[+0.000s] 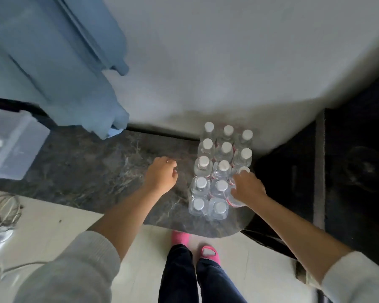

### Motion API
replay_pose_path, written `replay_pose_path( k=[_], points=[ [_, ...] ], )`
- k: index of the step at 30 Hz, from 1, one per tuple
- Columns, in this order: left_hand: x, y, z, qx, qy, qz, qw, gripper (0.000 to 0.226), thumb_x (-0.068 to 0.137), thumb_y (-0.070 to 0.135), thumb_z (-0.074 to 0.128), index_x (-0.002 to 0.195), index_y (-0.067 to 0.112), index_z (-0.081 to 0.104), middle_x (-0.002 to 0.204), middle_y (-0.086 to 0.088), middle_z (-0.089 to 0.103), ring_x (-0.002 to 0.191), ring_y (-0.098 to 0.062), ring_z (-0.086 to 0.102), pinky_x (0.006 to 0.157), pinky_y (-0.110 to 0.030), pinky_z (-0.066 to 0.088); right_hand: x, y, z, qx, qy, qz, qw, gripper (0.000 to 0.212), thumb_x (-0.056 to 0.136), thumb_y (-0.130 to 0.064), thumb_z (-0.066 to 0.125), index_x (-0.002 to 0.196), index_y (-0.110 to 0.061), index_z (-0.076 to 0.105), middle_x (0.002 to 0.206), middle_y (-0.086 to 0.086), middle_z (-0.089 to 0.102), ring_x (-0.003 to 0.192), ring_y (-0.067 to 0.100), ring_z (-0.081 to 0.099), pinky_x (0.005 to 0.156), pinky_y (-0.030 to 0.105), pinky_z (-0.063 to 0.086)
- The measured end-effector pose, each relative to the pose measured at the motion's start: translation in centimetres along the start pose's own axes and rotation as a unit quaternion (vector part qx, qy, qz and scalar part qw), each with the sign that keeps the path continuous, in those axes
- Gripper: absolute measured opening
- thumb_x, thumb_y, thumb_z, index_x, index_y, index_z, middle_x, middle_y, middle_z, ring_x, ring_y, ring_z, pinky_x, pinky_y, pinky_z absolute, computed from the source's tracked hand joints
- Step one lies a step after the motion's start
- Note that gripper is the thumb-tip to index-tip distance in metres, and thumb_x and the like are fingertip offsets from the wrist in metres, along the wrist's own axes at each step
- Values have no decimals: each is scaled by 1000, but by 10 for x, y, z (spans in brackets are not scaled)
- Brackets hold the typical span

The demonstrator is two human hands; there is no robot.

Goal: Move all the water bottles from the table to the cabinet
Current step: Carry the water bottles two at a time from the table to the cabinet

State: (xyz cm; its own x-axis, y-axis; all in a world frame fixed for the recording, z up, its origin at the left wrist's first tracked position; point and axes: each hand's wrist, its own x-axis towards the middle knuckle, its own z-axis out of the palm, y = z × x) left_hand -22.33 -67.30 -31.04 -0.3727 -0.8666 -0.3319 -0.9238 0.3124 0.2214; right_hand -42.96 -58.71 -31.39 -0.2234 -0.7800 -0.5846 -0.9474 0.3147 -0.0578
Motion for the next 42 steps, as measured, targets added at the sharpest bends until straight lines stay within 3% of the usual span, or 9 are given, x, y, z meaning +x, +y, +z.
replay_pose_path(
  k=[6,9,15,19,22,27,32,40,42],
  points=[
    [-71,-46,-39,17,54,-135,989,31,95,18,44,120,10,60,120,-9,60,117,-24,52,93,-33,47,-9,-71,-52,-66,88,-150,983,34,91,-14,44,123,-9,51,127,13,52,117,31,49,89,38,45],
    [-118,-77,-59,31,59,-220,973,30,95,21,43,118,9,59,121,-11,57,118,-26,50,96,-35,45,-21,-130,-73,-83,107,-220,966,36,90,-12,42,124,-8,51,126,15,53,119,33,48,91,37,45],
    [-244,-164,-72,9,48,-437,898,37,96,21,40,131,14,50,134,-10,48,127,-27,42,102,-37,40,-68,-283,-82,-159,118,-406,892,31,93,-17,42,120,-9,54,122,14,57,113,33,54,81,34,46],
    [-316,-206,-75,-15,55,-528,847,38,95,20,40,131,15,50,134,-10,48,127,-27,41,103,-37,38,-109,-369,-71,-173,112,-488,848,35,94,-17,40,125,-9,53,126,13,57,115,31,54,89,36,47],
    [-372,-238,-79,-31,74,-585,807,38,95,19,41,131,16,51,132,-9,50,126,-27,41,101,-36,40,-149,-432,-57,-169,117,-548,811,31,93,-16,43,118,-5,57,119,14,61,111,31,57,88,36,48],
    [-462,-306,-91,-42,107,-657,745,37,94,17,41,129,16,53,131,-9,50,126,-27,41,100,-35,40,-222,-540,-30,-189,117,-634,741,34,93,-17,44,124,-6,55,122,15,61,113,30,57,90,35,47],
    [-544,-373,-110,-41,139,-689,710,37,94,17,41,129,15,54,132,-11,49,128,-29,39,100,-37,39,-285,-648,-2,-178,133,-692,687,31,90,-18,46,116,-6,59,112,15,65,103,30,60,85,37,49],
    [-643,-462,-119,-59,170,-741,646,35,93,15,42,125,15,56,130,-12,50,126,-31,41,101,-40,39,-358,-788,37,-191,132,-736,636,17,89,-14,46,95,-2,57,99,17,60,101,33,58,69,27,35],
    [-661,-484,-119,-62,168,-752,635,35,93,17,44,125,16,58,129,-11,51,126,-30,41,100,-40,40,-368,-820,46,-193,129,-745,626,24,89,-14,46,105,-1,58,108,18,60,103,33,57,73,31,40]
  ],
)
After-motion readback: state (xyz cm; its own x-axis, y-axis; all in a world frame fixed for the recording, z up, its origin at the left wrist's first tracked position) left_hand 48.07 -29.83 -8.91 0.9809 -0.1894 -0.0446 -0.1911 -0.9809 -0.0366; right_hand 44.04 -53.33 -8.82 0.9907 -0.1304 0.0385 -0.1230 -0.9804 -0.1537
